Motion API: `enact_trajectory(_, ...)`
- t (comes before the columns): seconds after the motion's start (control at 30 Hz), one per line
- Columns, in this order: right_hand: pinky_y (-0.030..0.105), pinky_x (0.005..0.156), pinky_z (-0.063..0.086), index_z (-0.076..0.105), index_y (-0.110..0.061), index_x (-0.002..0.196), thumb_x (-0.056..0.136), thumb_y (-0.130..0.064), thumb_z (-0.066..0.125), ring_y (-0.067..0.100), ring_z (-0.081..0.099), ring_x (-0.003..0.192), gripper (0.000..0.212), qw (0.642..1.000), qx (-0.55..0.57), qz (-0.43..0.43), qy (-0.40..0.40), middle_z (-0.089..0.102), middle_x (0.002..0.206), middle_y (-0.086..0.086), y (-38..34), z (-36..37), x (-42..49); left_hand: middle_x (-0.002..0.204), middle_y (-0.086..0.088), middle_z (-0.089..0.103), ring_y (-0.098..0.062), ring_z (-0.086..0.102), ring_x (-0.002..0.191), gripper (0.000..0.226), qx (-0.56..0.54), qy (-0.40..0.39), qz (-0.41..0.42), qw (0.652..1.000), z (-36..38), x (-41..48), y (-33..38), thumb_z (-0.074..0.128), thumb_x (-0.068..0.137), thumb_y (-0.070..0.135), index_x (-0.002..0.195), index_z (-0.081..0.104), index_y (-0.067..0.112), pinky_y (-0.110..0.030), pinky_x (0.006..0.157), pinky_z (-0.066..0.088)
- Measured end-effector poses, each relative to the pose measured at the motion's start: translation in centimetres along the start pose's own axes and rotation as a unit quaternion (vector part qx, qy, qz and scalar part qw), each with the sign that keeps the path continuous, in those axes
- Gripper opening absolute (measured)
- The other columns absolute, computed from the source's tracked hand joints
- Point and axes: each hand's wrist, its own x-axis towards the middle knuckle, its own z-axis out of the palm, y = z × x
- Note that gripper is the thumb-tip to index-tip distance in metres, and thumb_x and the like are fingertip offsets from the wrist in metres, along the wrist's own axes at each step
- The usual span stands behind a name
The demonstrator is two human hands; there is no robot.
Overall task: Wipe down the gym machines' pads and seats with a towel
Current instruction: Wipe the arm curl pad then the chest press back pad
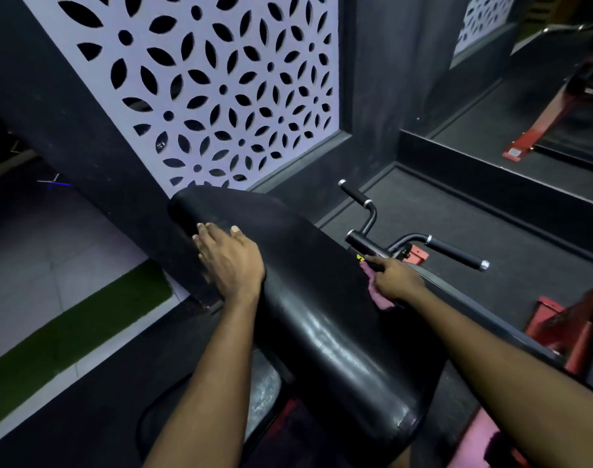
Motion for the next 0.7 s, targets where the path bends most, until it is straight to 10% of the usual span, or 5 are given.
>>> enact_trajectory(0.33,0.036,0.11,0.04,0.054,-0.038,0.145,0.09,-0.011,0.049,0.028,0.049,0.138,0.062,0.99,-0.038,-0.133,-0.032,0.052,0.152,0.003,-13.6,-1.2,3.7,0.162,-0.019,0.027,-0.037,0.02,0.151,0.055,0.005,0.021,0.011,1.0,0.4,0.3,-0.2,0.036,0.105,0.027,0.15,0.034,-0.005,-0.05,0.121,0.021)
enact_trajectory(0.7,0.031,0.102,0.05,0.061,-0.064,0.115,0.077,-0.007,0.056,0.018,0.062,0.119,0.069,0.999,-0.02,0.001,-0.038,0.062,0.14,-0.008,8.0,-1.6,-6.0,0.138,-0.017,0.058,-0.035,0.044,0.135,0.036,-0.007,0.024,0.115,0.993,-0.8,-2.7,0.0,0.041,0.102,0.019,0.119,0.066,-0.001,-0.055,0.117,0.028)
